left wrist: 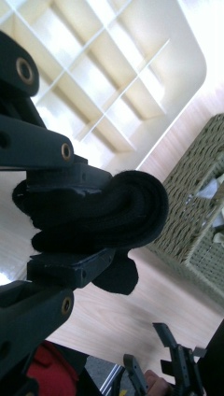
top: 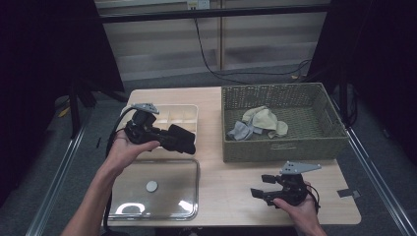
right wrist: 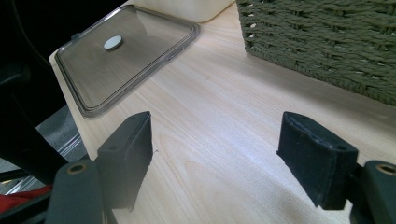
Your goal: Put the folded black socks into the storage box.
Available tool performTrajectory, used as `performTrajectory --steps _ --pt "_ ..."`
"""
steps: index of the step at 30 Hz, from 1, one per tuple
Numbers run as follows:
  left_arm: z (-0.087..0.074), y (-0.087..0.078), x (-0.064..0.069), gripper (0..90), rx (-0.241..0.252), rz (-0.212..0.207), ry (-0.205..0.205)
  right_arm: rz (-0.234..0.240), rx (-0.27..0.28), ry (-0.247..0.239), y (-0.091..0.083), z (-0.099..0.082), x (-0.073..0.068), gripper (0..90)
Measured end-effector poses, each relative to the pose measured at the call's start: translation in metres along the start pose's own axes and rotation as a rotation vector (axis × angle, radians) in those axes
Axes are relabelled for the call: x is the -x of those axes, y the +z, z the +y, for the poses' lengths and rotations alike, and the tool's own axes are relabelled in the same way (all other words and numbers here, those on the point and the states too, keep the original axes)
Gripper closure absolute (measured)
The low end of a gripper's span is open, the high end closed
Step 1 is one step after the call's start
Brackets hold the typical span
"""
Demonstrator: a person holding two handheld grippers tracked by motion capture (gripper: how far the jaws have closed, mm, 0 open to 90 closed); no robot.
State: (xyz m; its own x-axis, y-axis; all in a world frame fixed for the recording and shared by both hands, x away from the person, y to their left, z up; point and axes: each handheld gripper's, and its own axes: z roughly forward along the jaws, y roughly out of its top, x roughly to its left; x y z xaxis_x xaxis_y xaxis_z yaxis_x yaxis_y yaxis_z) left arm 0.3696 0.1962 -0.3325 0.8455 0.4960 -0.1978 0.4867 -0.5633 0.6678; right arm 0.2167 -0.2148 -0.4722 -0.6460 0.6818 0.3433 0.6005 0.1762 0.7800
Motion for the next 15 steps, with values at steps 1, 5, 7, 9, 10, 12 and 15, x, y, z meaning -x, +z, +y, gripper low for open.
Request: performTrajectory --steps 1,5,7,9,10,12,15 --pt "0.001 -0.001 -0.001 64.4 0.003 0.004 -0.003 0.001 0.0 0.0 0.0 0.0 0.0 25.9" --pt "0.004 -0.004 -0.008 64.4 -0.014 0.033 -0.01 0.0 -0.001 0.003 0.0 0.0 0.001 25.9" --pt "0.005 -0.005 -0.011 64.4 -0.02 0.045 -0.022 -0.001 -0.001 0.002 0.0 0.0 0.001 25.9" --pt "0.006 -0.006 -0.014 64.4 -0.038 0.051 -0.015 -0.004 0.0 0.003 0.0 0.0 0.0 25.9" --pt "0.007 -0.006 -0.014 64.4 -0.037 0.056 -0.023 -0.005 0.001 0.003 -0.001 0.0 0.0 25.9" --pt "0.009 -0.005 -0.016 64.5 -0.056 0.063 -0.02 -0.006 0.0 0.004 -0.001 0.0 0.001 25.9" --pt "0.012 -0.003 -0.02 64.5 -0.076 0.076 -0.017 -0.006 -0.001 0.002 0.0 0.0 0.0 25.9"
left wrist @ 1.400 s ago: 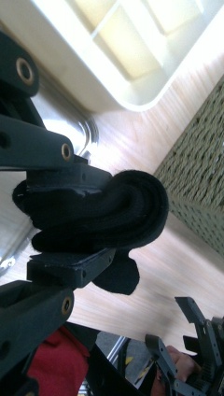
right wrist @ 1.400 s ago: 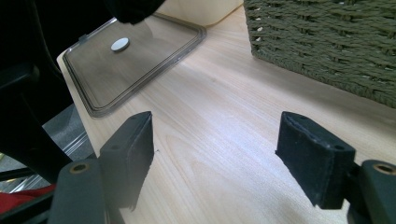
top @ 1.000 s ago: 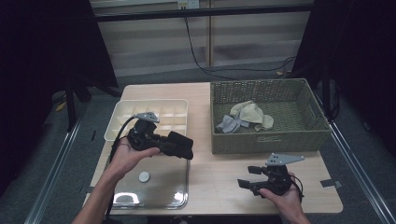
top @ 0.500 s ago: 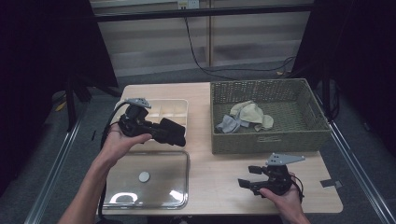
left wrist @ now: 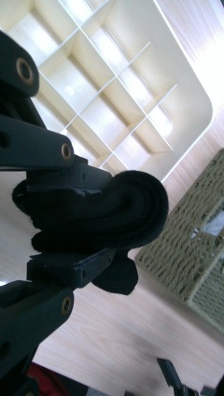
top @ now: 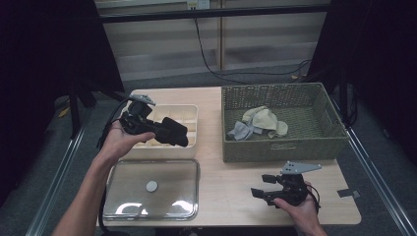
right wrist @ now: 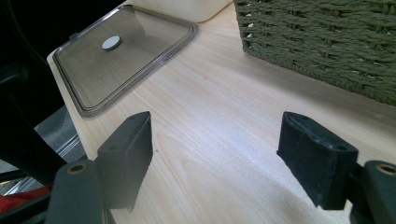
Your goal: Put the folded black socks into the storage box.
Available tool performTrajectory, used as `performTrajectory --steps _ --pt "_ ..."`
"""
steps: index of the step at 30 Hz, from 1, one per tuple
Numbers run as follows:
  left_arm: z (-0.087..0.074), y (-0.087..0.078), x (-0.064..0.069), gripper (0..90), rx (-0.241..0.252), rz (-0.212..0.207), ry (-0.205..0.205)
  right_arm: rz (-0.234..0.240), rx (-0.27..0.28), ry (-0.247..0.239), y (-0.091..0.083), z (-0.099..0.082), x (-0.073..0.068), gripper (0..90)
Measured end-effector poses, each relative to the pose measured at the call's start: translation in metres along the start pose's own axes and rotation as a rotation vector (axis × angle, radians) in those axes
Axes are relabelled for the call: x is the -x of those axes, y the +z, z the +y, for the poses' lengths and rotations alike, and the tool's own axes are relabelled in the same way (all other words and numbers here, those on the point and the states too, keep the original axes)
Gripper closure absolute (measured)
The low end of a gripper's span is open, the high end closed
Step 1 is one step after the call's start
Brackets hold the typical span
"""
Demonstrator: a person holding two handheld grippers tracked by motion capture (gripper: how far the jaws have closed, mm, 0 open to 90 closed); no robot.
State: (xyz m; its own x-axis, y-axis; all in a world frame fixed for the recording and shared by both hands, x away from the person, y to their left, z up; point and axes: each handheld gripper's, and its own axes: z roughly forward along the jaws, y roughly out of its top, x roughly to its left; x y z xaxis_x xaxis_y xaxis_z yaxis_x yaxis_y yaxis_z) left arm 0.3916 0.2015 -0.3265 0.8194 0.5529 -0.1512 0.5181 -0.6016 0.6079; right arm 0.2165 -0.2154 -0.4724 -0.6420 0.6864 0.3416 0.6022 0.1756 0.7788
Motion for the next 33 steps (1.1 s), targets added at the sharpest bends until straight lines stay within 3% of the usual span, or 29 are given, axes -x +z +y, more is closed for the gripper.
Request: performTrajectory --steps 2,7,10,15,33 --pt "0.002 0.003 -0.001 64.5 -0.004 0.002 -0.015 0.001 -0.002 -0.001 0.0 0.0 0.0 25.9" --pt "0.005 0.01 -0.009 64.5 -0.055 0.003 0.009 -0.001 -0.003 0.0 0.0 0.0 0.001 25.9" --pt "0.009 0.015 -0.011 64.5 -0.062 0.01 -0.018 0.0 -0.004 -0.001 0.0 0.0 0.001 25.9" --pt "0.015 0.021 -0.016 64.5 -0.087 0.014 -0.029 0.001 -0.001 -0.001 0.0 0.0 0.0 25.9" --pt "0.024 0.043 -0.02 64.5 -0.16 0.029 -0.01 -0.001 -0.006 0.002 0.0 -0.001 0.001 25.9"
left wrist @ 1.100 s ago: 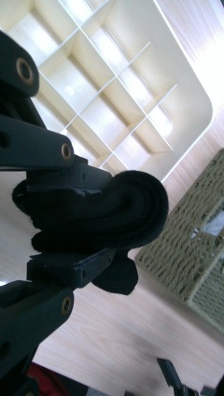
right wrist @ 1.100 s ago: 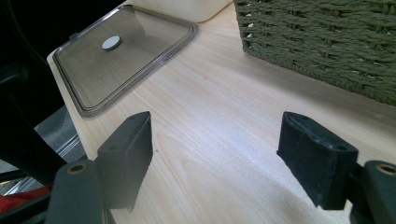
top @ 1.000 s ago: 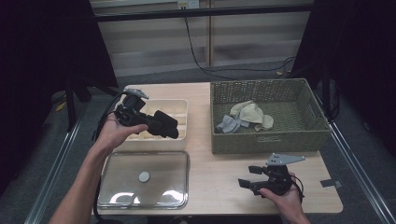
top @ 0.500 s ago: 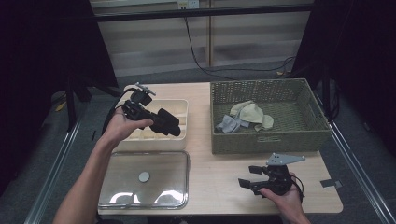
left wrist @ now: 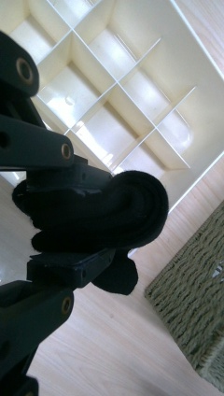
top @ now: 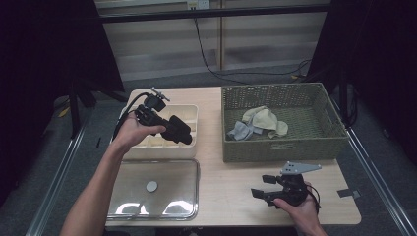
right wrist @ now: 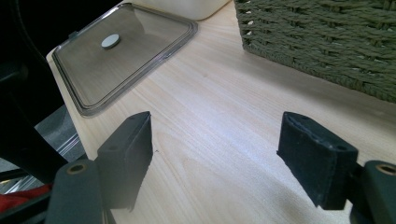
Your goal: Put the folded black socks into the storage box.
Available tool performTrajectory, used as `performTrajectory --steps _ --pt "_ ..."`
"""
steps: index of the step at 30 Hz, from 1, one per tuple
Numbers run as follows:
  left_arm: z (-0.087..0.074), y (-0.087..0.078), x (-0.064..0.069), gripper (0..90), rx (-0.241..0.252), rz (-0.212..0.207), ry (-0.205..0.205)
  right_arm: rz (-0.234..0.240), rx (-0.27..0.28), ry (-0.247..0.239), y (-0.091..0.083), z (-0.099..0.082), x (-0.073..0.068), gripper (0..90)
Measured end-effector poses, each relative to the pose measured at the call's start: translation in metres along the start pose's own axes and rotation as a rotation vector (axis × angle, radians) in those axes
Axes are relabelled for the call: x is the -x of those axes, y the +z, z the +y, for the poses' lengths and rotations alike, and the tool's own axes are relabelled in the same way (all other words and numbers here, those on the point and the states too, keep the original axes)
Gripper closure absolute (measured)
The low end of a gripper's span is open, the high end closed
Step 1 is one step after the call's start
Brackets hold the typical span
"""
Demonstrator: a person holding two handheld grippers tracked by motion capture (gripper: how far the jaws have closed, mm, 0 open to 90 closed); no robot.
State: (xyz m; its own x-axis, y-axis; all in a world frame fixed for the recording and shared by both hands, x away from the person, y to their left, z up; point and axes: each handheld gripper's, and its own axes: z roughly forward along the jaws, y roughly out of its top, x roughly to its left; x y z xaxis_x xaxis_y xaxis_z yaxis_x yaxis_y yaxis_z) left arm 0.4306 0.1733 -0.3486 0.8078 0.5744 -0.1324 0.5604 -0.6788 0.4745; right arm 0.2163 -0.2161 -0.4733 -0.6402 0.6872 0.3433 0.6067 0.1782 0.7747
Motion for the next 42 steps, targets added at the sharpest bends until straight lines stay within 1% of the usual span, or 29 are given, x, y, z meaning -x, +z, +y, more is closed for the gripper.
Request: performTrajectory --steps 2,4,5,6,8,10,11,15,17,21,23,24,26,27,29,31,34,35,37,38,39,41,42 --pt "0.001 0.002 0.0 64.4 -0.001 -0.001 -0.004 0.0 0.0 -0.002 0.0 0.0 0.0 25.9" --pt "0.002 0.003 0.0 64.5 -0.009 0.002 0.001 0.0 -0.002 0.004 0.0 0.0 0.0 25.9" --pt "0.003 0.008 0.0 64.4 -0.027 0.003 0.005 0.0 -0.002 0.004 0.0 0.0 0.0 25.9" --pt "0.003 0.009 0.0 64.4 -0.034 0.006 0.005 -0.002 -0.002 0.004 0.0 0.0 0.0 25.9" --pt "0.003 0.013 -0.001 64.4 -0.035 0.003 0.0 -0.001 -0.003 0.002 0.0 -0.001 0.0 25.9" --pt "0.004 0.016 -0.003 64.5 -0.049 0.005 -0.002 -0.001 -0.003 0.002 0.0 -0.001 0.0 25.9" --pt "0.004 0.017 -0.002 64.4 -0.043 0.007 -0.005 -0.001 -0.003 0.003 0.0 -0.001 0.0 25.9" --pt "0.005 0.023 -0.001 64.5 -0.049 0.0 0.0 -0.001 -0.002 0.002 0.0 -0.001 0.0 26.0" --pt "0.005 0.025 -0.001 64.4 -0.064 0.005 0.009 0.002 -0.002 0.002 0.0 -0.001 0.0 26.0" --pt "0.004 0.031 -0.002 64.5 -0.074 0.009 -0.01 0.001 0.0 -0.001 0.0 -0.002 0.001 26.0" --pt "0.002 0.034 -0.003 64.5 -0.083 0.002 -0.012 -0.001 -0.002 0.002 -0.001 -0.002 0.001 26.0" --pt "0.001 0.035 -0.004 64.6 -0.095 -0.004 -0.005 -0.001 -0.002 0.001 -0.001 -0.002 0.001 26.0" --pt "-0.001 0.037 -0.005 64.7 -0.098 -0.013 -0.001 -0.001 -0.002 0.002 0.0 -0.002 0.001 26.0" --pt "-0.002 0.039 -0.005 64.8 -0.094 -0.012 -0.008 -0.001 -0.004 0.002 0.0 -0.002 0.001 26.0" --pt "-0.002 0.04 -0.004 64.9 -0.113 -0.019 0.007 -0.002 -0.005 0.002 0.0 -0.002 0.001 26.0" --pt "-0.002 0.041 -0.003 65.1 -0.113 -0.032 0.013 -0.002 -0.006 0.001 0.0 -0.002 0.001 26.0" --pt "-0.001 0.043 0.001 65.3 -0.113 -0.035 0.018 -0.003 -0.006 0.001 0.001 -0.002 0.001 26.0" --pt "0.0 0.044 0.001 65.4 -0.127 -0.036 0.024 -0.002 -0.006 0.001 0.001 -0.002 0.001 26.0" --pt "0.0 0.047 0.002 65.5 -0.128 -0.037 0.018 -0.002 -0.006 0.001 0.0 -0.002 0.0 26.0" --pt "0.001 0.049 0.002 65.6 -0.131 -0.039 0.024 -0.002 -0.006 0.001 0.0 -0.002 0.0 26.0" --pt "0.001 0.051 0.003 65.7 -0.13 -0.034 0.015 -0.002 -0.006 0.001 0.0 -0.002 0.0 26.0" --pt "0.002 0.052 0.002 65.8 -0.135 -0.035 0.025 -0.001 -0.005 0.001 0.0 -0.002 0.001 26.0" --pt "0.002 0.053 0.002 65.8 -0.136 -0.037 0.021 -0.002 -0.004 0.002 0.0 -0.002 0.001 26.0"
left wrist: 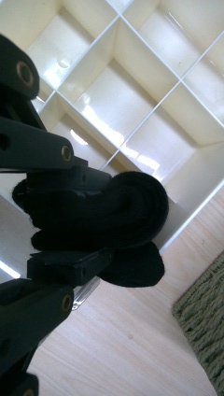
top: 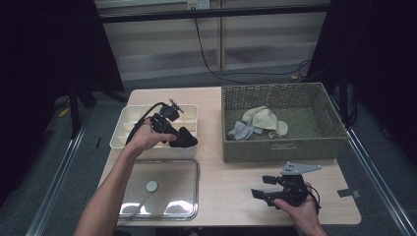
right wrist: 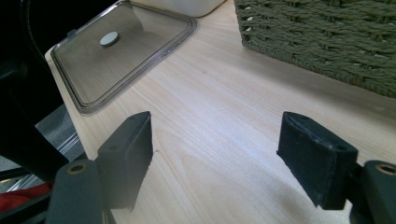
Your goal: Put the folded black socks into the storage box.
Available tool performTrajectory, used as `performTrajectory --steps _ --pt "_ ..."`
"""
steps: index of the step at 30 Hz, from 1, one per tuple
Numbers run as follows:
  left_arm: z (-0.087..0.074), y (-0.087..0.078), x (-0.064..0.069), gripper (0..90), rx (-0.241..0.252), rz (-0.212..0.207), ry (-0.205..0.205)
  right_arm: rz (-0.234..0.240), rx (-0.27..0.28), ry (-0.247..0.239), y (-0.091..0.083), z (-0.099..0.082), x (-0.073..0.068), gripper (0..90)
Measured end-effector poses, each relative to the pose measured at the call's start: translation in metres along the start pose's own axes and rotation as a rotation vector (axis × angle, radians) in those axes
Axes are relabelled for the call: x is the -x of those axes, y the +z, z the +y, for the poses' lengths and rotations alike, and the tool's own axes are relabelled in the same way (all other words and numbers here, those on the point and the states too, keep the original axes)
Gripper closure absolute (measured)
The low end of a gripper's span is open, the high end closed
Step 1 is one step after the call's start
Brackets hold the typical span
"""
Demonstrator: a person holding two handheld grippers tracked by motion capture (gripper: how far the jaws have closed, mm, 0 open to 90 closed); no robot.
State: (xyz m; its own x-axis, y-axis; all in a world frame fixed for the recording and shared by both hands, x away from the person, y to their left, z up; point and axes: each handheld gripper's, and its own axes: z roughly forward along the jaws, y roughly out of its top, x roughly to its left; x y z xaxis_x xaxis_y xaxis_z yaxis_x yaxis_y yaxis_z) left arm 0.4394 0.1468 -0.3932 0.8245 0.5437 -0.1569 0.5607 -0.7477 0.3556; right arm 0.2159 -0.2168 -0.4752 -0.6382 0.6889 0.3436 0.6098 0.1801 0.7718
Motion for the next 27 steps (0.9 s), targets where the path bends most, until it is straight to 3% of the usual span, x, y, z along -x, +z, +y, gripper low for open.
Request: performTrajectory --steps 14,27 --pt "0.008 0.023 0.002 66.6 -0.057 0.0 0.0 0.002 0.002 -0.003 0.001 0.0 0.0 26.0" --pt "0.008 0.034 0.002 66.6 -0.061 -0.006 -0.019 0.0 -0.003 -0.003 0.0 0.0 0.0 25.9"
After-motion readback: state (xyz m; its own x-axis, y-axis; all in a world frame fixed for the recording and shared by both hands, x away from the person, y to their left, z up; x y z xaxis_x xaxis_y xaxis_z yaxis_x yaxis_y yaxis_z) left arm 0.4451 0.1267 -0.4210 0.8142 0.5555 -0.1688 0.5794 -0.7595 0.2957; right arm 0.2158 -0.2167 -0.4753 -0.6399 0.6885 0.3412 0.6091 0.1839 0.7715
